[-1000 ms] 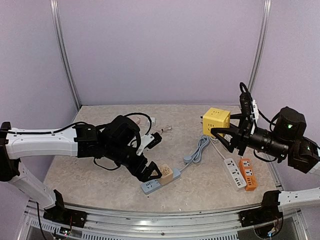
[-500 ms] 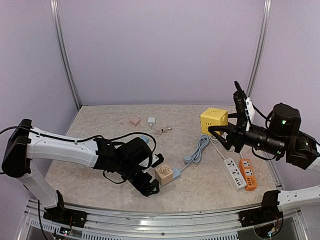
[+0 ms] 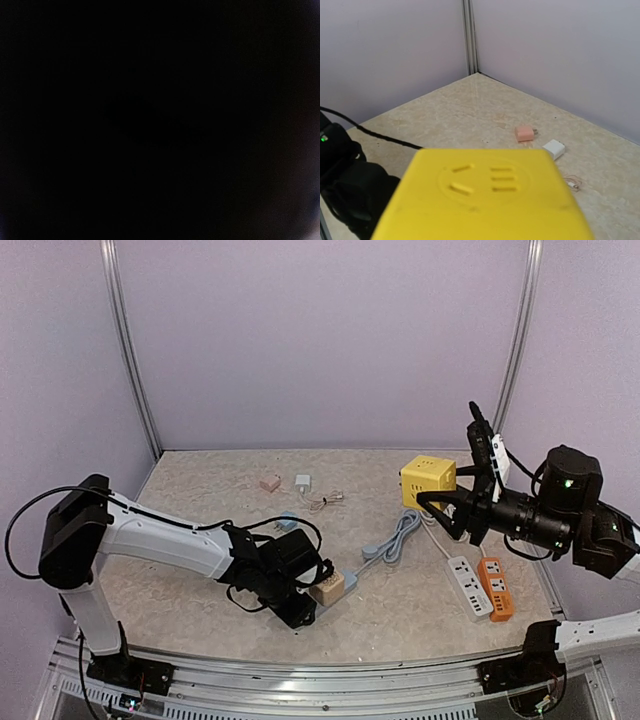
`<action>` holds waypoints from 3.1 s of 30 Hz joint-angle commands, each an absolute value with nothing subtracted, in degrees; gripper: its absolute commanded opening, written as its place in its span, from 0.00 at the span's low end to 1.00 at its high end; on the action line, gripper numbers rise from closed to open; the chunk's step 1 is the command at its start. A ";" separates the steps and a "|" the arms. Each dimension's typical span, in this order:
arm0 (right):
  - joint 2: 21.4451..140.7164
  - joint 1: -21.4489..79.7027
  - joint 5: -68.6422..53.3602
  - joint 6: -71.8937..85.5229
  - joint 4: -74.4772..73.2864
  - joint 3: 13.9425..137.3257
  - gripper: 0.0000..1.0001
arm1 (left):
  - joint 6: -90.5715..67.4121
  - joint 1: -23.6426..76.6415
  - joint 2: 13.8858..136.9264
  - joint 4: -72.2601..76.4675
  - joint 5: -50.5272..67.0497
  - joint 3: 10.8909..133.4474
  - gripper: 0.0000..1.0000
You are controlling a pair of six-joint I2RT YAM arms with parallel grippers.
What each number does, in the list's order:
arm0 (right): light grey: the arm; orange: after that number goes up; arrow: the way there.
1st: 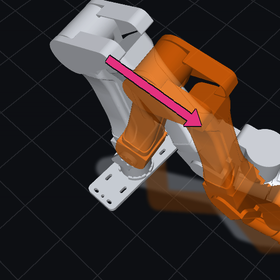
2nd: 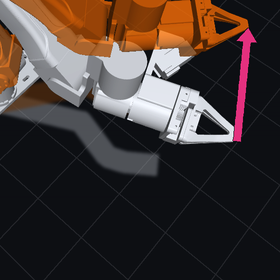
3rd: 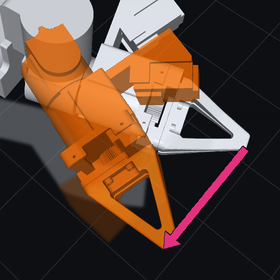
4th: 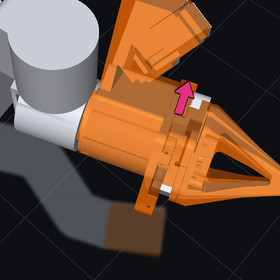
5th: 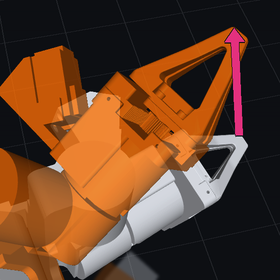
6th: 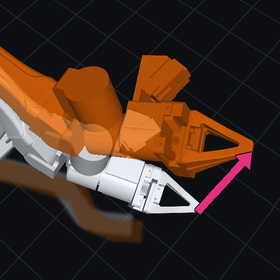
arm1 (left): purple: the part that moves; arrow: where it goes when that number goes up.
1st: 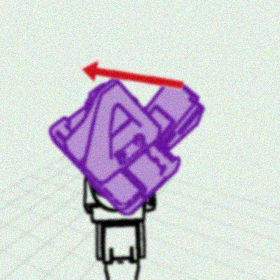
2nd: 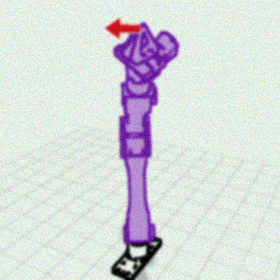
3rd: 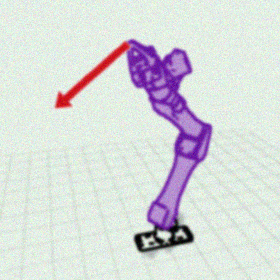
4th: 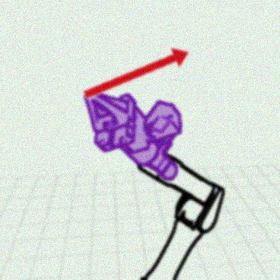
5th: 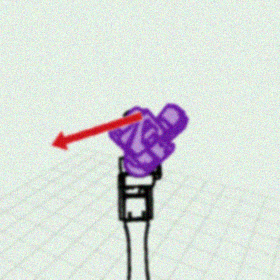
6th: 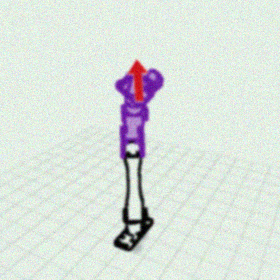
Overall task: Insert the plug
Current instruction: Move the socket to the center of the board, then insert the plug into the socket slot.
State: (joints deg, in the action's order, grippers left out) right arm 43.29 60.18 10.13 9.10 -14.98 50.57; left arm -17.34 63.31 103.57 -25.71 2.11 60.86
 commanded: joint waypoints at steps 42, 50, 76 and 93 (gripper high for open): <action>93.69 59.98 0.09 16.73 -50.36 91.11 0.00 | -33.65 65.51 65.51 -6.73 -20.82 38.31 0.99; 107.23 65.13 0.09 16.35 -56.82 100.87 0.00 | -40.31 64.45 57.67 -12.94 -29.38 35.25 0.99; 116.19 67.94 -0.44 19.07 -57.32 100.02 0.00 | -48.93 64.75 51.72 -17.22 -37.61 30.73 0.99; 117.50 67.02 0.75 18.42 -55.08 98.36 0.00 | -47.19 64.60 53.35 -17.18 -39.02 32.83 0.99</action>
State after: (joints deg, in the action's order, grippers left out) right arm 116.03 67.37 0.27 18.37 -56.58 98.48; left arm -47.92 64.82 52.69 -15.97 -38.00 31.35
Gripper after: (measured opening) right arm 0.599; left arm 0.990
